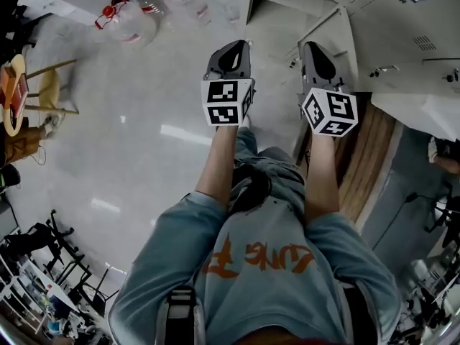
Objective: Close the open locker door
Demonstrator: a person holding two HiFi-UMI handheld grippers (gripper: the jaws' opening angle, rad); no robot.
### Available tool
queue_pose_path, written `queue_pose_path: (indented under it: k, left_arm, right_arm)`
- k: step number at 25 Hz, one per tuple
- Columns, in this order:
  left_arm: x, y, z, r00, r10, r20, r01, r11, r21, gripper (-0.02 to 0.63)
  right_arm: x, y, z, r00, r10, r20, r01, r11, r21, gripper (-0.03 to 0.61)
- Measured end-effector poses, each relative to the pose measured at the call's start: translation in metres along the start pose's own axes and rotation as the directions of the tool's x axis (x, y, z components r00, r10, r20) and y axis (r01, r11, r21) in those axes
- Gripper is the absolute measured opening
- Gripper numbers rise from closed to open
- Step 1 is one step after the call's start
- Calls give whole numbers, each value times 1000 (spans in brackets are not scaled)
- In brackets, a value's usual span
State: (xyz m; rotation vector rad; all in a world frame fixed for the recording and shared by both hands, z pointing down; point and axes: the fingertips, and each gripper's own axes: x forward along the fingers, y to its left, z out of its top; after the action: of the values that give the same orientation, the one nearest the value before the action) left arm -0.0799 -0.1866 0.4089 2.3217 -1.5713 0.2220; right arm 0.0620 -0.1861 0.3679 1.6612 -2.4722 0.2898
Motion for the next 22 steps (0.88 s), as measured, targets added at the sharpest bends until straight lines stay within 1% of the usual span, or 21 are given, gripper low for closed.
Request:
queue_pose_path:
  k: [3,7,10,12,16,22]
  left_arm:
    - [14,-5,-13,999,-20,-36,19,1000,-15,18]
    - [33,-30,-34,994,-63,-88,62,998,-15,18]
    - [37,-48,-55,986,-87,-140,86,996,-14,18]
    - [37,-58,-69,980,-99,-170,97,995,-17,18]
    - [42,-77,-92,974,-100,-205,97,995,-22,18]
    - [44,-111,-121,955,-146,-259,144,989,-26,18]
  right_arm:
    - [3,-2,-14,999,17,-30,-16,1000,7,38]
    - [-1,-14,-32,998,39,-48,-38,999,25,38]
    - [-11,-20,-51,996,58,-73,-54,997,52,38]
    - [-20,-19,-63,992,88,-88,-83,994,69,38]
    - [-34,-20,-92,979,160,-126,-152,986,74,40]
    - [-58,-33,-128,968,171,-182,-151,981,120,40]
